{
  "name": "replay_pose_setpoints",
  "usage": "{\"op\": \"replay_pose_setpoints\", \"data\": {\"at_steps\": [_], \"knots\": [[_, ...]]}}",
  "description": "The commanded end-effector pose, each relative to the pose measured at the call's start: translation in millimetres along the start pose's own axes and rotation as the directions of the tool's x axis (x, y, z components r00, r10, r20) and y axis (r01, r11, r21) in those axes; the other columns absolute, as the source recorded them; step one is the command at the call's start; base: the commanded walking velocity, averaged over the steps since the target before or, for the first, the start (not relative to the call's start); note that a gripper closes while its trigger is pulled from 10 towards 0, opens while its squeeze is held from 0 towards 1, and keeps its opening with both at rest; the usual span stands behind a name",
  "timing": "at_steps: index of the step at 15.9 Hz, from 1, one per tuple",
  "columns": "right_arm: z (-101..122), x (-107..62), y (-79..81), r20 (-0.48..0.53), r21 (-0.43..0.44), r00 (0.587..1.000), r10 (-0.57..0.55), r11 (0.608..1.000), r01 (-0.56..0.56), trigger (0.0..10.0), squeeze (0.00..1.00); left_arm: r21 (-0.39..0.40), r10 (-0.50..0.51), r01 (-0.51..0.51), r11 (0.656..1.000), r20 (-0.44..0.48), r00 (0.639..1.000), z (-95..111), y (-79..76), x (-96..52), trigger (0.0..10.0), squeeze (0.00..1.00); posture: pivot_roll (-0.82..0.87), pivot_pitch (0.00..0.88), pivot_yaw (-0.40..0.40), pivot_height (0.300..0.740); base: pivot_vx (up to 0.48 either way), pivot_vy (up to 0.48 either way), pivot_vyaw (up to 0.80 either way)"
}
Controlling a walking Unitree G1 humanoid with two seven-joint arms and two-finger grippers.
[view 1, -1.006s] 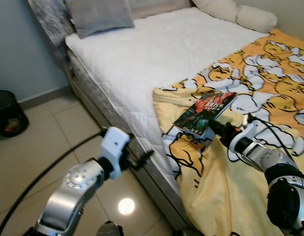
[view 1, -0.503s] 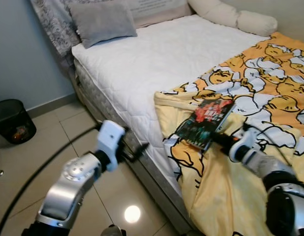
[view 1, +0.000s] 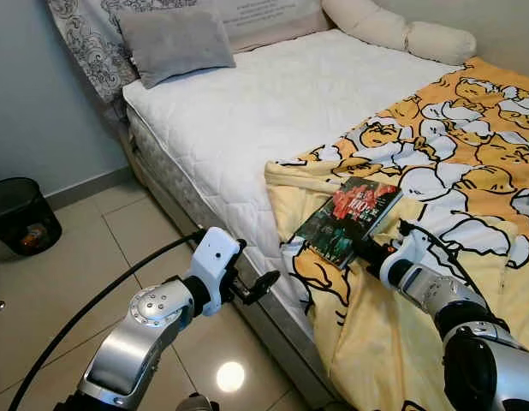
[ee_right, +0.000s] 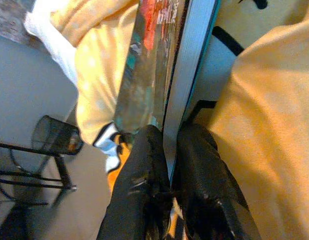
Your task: Clean up the room
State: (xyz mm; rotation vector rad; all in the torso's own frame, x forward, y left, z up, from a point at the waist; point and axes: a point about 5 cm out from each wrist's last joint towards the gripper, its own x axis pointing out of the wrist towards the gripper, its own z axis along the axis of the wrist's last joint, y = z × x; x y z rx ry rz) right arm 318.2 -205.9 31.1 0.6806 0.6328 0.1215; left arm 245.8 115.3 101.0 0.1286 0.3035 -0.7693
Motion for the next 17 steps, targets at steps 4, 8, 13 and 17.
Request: {"op": "replay_pose_setpoints", "data": {"at_steps": [4,8,13,17], "knots": [[-1.5,3.1,-1.3,0.020,-0.014,0.995,-0.095,0.995,0.095,10.0,1.00,0.008,0.007,-0.007,1.000,-0.014,1.000,-2.7,-0.9,0.0,10.0,1.00,0.04,0.000,0.008,0.740,0.000,0.000,0.00],[-5.3,11.2,10.8,0.033,0.035,0.994,-0.105,0.994,0.104,10.0,1.00,0.010,0.020,-0.020,1.000,-0.011,1.000,-2.3,1.9,-0.9,10.0,1.00,0.05,0.000,0.008,0.740,0.000,0.000,0.00],[-8.0,13.6,12.1,0.036,0.093,0.987,-0.158,0.984,0.154,10.0,1.00,0.003,0.047,-0.047,0.999,-0.021,0.999,-5.7,2.4,-4.1,10.0,1.00,0.06,0.000,-0.008,0.740,0.000,0.000,0.00],[-25.3,16.7,15.0,-0.025,0.182,0.987,-0.156,0.971,0.158,10.0,0.00,-0.003,0.060,-0.060,0.998,-0.028,0.998,-7.6,2.1,-5.5,10.0,1.00,0.07,0.007,-0.015,0.740,0.000,0.000,0.00]]}}
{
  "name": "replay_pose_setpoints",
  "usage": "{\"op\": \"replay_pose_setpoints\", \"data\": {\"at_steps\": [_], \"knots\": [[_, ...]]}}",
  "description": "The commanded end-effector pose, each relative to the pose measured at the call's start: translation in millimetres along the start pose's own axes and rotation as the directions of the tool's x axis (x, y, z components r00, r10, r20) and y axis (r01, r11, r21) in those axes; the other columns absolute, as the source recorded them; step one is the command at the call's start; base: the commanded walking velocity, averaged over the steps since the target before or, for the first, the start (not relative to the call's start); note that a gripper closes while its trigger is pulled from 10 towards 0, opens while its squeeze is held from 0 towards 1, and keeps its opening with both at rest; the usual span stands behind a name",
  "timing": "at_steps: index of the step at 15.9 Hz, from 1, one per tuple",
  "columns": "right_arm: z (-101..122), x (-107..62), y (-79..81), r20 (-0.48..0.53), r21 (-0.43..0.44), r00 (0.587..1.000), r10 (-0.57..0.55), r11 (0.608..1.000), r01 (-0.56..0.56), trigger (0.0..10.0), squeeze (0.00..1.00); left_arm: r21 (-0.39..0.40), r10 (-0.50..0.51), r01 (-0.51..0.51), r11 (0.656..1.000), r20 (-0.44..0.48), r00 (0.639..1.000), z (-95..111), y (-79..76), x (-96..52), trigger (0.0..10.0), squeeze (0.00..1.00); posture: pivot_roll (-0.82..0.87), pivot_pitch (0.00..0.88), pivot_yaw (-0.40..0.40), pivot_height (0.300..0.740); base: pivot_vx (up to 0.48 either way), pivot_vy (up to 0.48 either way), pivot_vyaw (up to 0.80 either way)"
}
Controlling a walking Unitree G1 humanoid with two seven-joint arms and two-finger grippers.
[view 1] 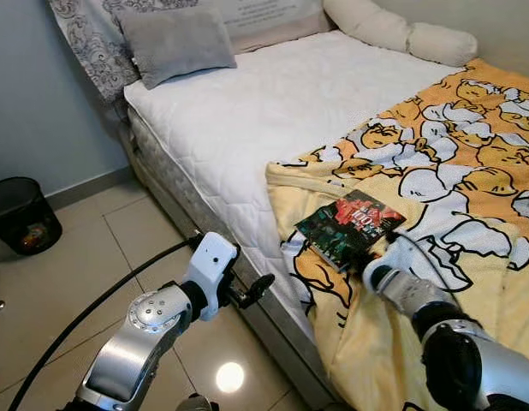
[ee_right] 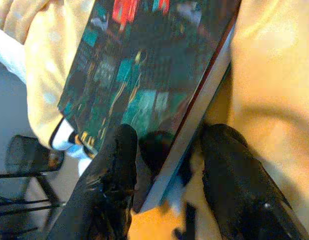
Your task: Clean up the room
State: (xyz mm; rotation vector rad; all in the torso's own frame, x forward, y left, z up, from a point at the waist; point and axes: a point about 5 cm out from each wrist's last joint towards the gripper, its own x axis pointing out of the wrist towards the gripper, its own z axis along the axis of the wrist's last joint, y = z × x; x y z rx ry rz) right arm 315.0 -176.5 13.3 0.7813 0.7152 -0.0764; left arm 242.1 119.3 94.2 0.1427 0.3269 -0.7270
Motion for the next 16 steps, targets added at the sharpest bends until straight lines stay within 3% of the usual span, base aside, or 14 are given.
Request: {"op": "replay_pose_setpoints", "data": {"at_steps": [1,5,8,11,16], "knots": [[-2.1,1.5,5.0,-0.013,0.041,1.000,0.006,0.999,-0.005,10.0,0.00,-0.003,0.022,-0.022,1.000,-0.004,1.000,-0.7,1.7,-2.9,10.0,1.00,0.07,0.006,-0.014,0.740,0.000,0.000,0.00],[-8.2,3.8,11.7,-0.001,0.210,0.999,0.038,0.977,-0.037,10.0,0.00,-0.001,0.023,-0.023,1.000,-0.002,1.000,0.3,0.8,-1.3,10.0,1.00,0.07,0.004,-0.015,0.740,0.000,0.000,0.00],[10.9,3.0,25.8,0.095,0.329,0.986,0.134,0.931,-0.158,10.0,0.00,0.002,0.027,-0.027,1.000,0.005,1.000,1.7,2.2,-1.1,10.0,1.00,0.07,0.000,-0.017,0.740,0.000,0.000,0.00],[29.2,0.7,34.5,0.165,0.349,0.970,0.176,0.910,-0.225,10.0,0.00,0.006,0.033,-0.033,0.999,0.011,0.999,2.9,3.8,-0.3,10.0,1.00,0.07,0.000,-0.019,0.740,0.000,0.000,0.00],[33.4,1.0,41.4,0.174,0.329,0.966,0.193,0.913,-0.242,10.0,0.00,0.005,0.039,-0.039,0.999,0.016,0.999,4.2,4.3,0.5,10.0,1.00,0.07,0.000,-0.025,0.740,0.000,0.000,0.00]]}}
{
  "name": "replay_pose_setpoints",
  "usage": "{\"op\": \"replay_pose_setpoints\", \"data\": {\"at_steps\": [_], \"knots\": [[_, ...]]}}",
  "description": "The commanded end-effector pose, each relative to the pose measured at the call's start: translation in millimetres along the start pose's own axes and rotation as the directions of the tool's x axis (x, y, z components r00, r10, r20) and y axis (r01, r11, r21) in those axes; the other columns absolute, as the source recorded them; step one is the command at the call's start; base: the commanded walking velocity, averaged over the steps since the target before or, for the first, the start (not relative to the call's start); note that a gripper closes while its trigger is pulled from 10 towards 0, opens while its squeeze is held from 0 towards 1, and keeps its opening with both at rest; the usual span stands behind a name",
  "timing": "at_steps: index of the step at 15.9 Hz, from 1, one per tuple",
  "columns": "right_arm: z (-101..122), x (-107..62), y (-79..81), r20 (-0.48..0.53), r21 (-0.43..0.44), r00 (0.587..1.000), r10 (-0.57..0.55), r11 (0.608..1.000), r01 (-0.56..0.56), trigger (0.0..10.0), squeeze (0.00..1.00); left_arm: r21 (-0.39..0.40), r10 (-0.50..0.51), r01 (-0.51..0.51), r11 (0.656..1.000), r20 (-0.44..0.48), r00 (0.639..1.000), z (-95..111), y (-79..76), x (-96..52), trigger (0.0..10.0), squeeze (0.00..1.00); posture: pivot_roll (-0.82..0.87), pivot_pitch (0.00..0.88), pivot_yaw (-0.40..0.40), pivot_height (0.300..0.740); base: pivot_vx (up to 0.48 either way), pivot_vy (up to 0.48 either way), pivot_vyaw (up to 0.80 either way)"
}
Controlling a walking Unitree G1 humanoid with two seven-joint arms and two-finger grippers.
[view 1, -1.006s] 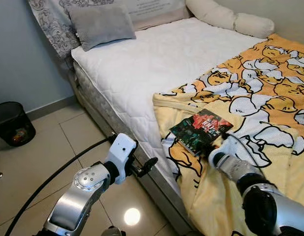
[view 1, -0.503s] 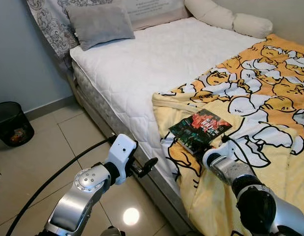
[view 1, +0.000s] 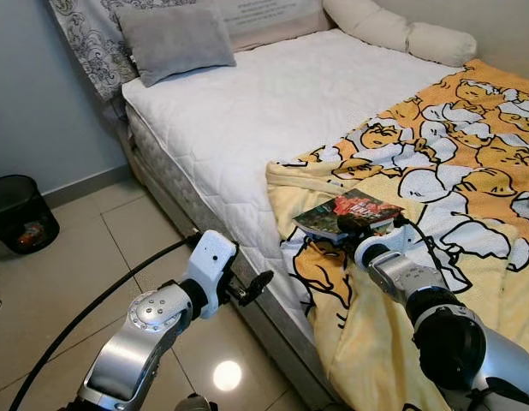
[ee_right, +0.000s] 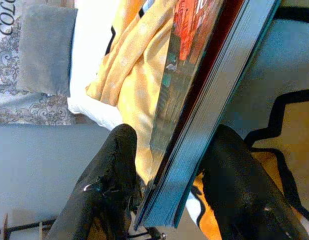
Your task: Clean up the room
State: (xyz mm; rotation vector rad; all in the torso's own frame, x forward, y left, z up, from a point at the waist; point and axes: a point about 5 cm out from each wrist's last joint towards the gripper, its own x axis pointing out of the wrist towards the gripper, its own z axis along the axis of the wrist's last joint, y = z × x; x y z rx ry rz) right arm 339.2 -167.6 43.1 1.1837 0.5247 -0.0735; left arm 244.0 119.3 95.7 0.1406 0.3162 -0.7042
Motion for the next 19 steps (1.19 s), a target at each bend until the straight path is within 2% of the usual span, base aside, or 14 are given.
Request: {"op": "replay_pose_setpoints", "data": {"at_steps": [1,2,3,10,13,16,17,18,19], "knots": [[0.7,3.3,9.9,0.007,-0.014,1.000,0.005,1.000,-0.005,10.0,0.00,0.007,0.015,-0.016,1.000,0.005,1.000,1.6,2.7,-0.8,10.0,1.00,0.08,0.000,-0.024,0.740,0.000,0.000,0.00],[-9.1,4.7,6.2,-0.010,-0.008,0.999,-0.038,0.999,0.037,2.3,0.00,0.006,0.014,-0.014,1.000,0.003,1.000,1.1,2.1,-1.6,10.0,1.00,0.08,0.000,-0.023,0.740,0.000,0.000,0.00],[-13.9,5.3,4.5,-0.014,-0.006,0.998,-0.059,0.998,0.059,0.0,0.00,0.005,0.013,-0.013,1.000,0.002,1.000,1.1,1.7,-1.8,10.0,1.00,0.08,0.002,-0.022,0.740,0.000,0.000,0.00],[-19.7,8.6,5.5,0.037,0.069,0.987,-0.154,0.986,0.151,0.0,0.00,0.004,0.006,-0.006,1.000,-0.011,1.000,-0.8,-1.3,-4.5,10.0,0.99,0.09,0.022,-0.016,0.740,0.000,0.000,0.00],[-19.0,8.4,5.8,0.037,0.039,0.989,-0.144,0.989,0.143,0.0,0.00,0.008,0.013,-0.013,1.000,-0.015,1.000,-2.4,-1.0,-4.4,10.0,0.94,0.09,0.002,-0.021,0.740,0.000,0.000,0.00],[-5.7,5.9,9.9,0.030,-0.079,0.999,-0.039,0.996,0.041,0.0,0.00,0.004,0.058,-0.058,0.998,0.045,0.997,6.4,4.9,-5.3,10.0,0.94,0.09,0.000,-0.024,0.740,0.000,0.000,0.00],[1.4,4.0,13.0,0.017,-0.130,0.999,0.032,0.991,-0.029,0.0,0.00,-0.001,0.088,-0.088,0.996,0.068,0.994,10.0,10.5,-7.0,10.0,0.95,0.08,0.000,-0.016,0.740,0.000,0.000,0.00],[6.5,2.2,15.1,0.006,-0.162,0.997,0.081,0.984,-0.079,0.0,0.00,0.011,0.100,-0.101,0.995,0.080,0.992,12.0,13.2,-8.1,10.0,0.95,0.08,0.000,-0.011,0.740,0.000,0.000,0.00],[16.8,-2.7,19.7,-0.027,-0.225,0.980,0.196,0.954,-0.197,0.0,0.00,0.010,0.110,-0.112,0.994,0.127,0.986,17.3,18.1,-10.3,10.0,0.96,0.06,0.000,0.002,0.740,0.000,0.000,0.00]]}}
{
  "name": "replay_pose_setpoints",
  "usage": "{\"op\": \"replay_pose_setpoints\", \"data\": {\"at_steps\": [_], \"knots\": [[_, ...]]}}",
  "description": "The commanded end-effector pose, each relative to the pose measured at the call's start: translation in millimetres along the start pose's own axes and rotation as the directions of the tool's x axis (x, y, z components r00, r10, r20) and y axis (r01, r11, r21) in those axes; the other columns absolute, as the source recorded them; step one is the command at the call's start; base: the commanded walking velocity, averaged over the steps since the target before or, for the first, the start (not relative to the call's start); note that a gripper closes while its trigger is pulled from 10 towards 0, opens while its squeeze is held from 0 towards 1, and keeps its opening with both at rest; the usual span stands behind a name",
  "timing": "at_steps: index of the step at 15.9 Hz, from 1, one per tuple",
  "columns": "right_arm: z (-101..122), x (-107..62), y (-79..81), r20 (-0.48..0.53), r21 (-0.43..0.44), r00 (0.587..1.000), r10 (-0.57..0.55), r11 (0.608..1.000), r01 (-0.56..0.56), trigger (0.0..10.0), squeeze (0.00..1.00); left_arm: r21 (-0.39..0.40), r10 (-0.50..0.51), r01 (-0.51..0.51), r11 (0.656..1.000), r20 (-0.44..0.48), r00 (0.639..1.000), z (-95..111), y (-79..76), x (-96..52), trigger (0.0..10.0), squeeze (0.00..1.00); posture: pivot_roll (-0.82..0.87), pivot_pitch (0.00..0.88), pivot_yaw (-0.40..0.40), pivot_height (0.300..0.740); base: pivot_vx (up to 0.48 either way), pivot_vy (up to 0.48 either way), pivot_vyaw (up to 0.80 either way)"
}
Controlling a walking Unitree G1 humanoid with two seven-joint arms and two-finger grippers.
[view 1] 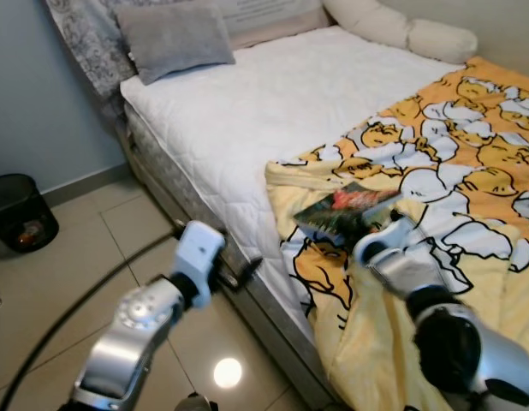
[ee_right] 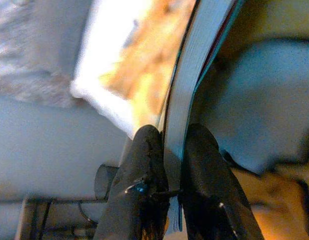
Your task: Clean up the room
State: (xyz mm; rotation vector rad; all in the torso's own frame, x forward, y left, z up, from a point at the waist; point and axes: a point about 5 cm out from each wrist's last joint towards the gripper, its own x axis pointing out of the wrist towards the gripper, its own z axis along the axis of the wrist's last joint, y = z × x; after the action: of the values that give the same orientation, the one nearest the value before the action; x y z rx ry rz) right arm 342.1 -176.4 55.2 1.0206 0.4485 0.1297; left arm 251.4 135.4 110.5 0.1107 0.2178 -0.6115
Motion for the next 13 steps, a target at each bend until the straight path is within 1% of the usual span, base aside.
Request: {"op": "replay_pose_setpoints", "data": {"at_steps": [1,2,3,4,5,6,7,8,9,10,11,12,13], "knots": [[18.8,-5.4,12.9,-0.011,-0.084,0.983,0.182,0.980,-0.182,0.0,0.00,-0.040,-0.031,0.033,0.999,0.042,0.999,9.7,6.0,-1.2,10.0,0.95,0.05,0.000,0.017,0.740,0.000,0.000,0.00],[25.5,-18.5,14.4,-0.100,-0.184,0.942,0.321,0.924,-0.335,0.0,0.00,-0.164,-0.051,0.064,0.984,0.082,0.995,16.8,13.7,-1.4,10.0,0.95,0.04,0.000,0.028,0.740,0.000,0.000,0.00],[26.5,-24.0,15.3,-0.138,-0.219,0.922,0.361,0.897,-0.384,0.0,0.00,-0.203,-0.061,0.079,0.976,0.095,0.994,19.6,16.2,-1.2,10.0,0.95,0.04,0.000,0.033,0.740,0.000,0.000,0.00],[26.3,-31.5,18.0,-0.192,-0.245,0.888,0.417,0.856,-0.455,0.0,0.00,-0.267,-0.078,0.106,0.958,0.114,0.990,23.2,19.8,-0.5,10.0,0.94,0.03,0.000,0.043,0.740,0.000,0.000,0.00],[27.3,-47.1,26.1,-0.266,-0.238,0.811,0.521,0.780,-0.579,0.0,0.00,-0.382,-0.119,0.175,0.908,0.166,0.979,29.0,24.8,0.5,10.0,0.42,0.03,0.000,0.048,0.740,0.000,0.000,0.00],[26.9,-53.9,30.3,-0.298,-0.232,0.773,0.560,0.743,-0.627,0.0,0.00,-0.436,-0.142,0.214,0.874,0.193,0.971,31.7,26.6,0.6,10.0,0.24,0.03,0.000,0.053,0.740,0.000,0.000,0.00],[24.8,-65.3,36.7,-0.373,-0.218,0.703,0.605,0.680,-0.700,0.0,0.00,-0.512,-0.165,0.275,0.814,0.250,0.954,37.4,31.1,1.1,10.0,0.00,0.03,0.000,0.058,0.740,0.000,0.000,0.00],[22.5,-71.3,40.8,-0.414,-0.202,0.658,0.628,0.642,-0.740,0.0,0.00,-0.567,-0.168,0.313,0.761,0.294,0.941,40.8,33.0,2.7,9.2,0.00,0.03,0.000,0.062,0.740,0.000,0.000,0.00],[18.4,-78.9,47.1,-0.463,-0.172,0.595,0.657,0.592,-0.787,0.0,0.00,-0.628,-0.184,0.372,0.684,0.344,0.921,43.6,33.2,4.9,4.2,0.00,0.03,0.000,0.065,0.740,0.000,0.000,0.00],[14.9,-84.1,52.7,-0.488,-0.152,0.554,0.675,0.560,-0.815,0.0,0.00,-0.656,-0.215,0.407,0.635,0.356,0.909,42.1,30.8,6.8,2.8,0.00,0.03,0.000,0.069,0.740,0.000,0.000,0.00],[11.5,-86.5,58.0,-0.499,-0.134,0.524,0.690,0.536,-0.834,0.0,0.00,-0.677,-0.246,0.419,0.605,0.342,0.907,36.6,26.1,9.8,0.0,0.00,0.03,0.000,0.074,0.740,0.000,0.000,0.00],[10.1,-86.7,60.1,-0.500,-0.125,0.514,0.697,0.529,-0.839,0.0,0.00,-0.686,-0.254,0.417,0.596,0.332,0.908,33.7,24.1,11.4,0.0,0.00,0.03,0.000,0.077,0.740,0.000,0.000,0.00],[7.0,-88.9,65.0,-0.507,-0.112,0.491,0.708,0.510,-0.853,0.0,0.00,-0.711,-0.253,0.399,0.579,0.308,0.917,28.7,21.8,15.3,0.0,0.00,0.02,0.000,0.082,0.740,0.000,0.000,0.00]]}}
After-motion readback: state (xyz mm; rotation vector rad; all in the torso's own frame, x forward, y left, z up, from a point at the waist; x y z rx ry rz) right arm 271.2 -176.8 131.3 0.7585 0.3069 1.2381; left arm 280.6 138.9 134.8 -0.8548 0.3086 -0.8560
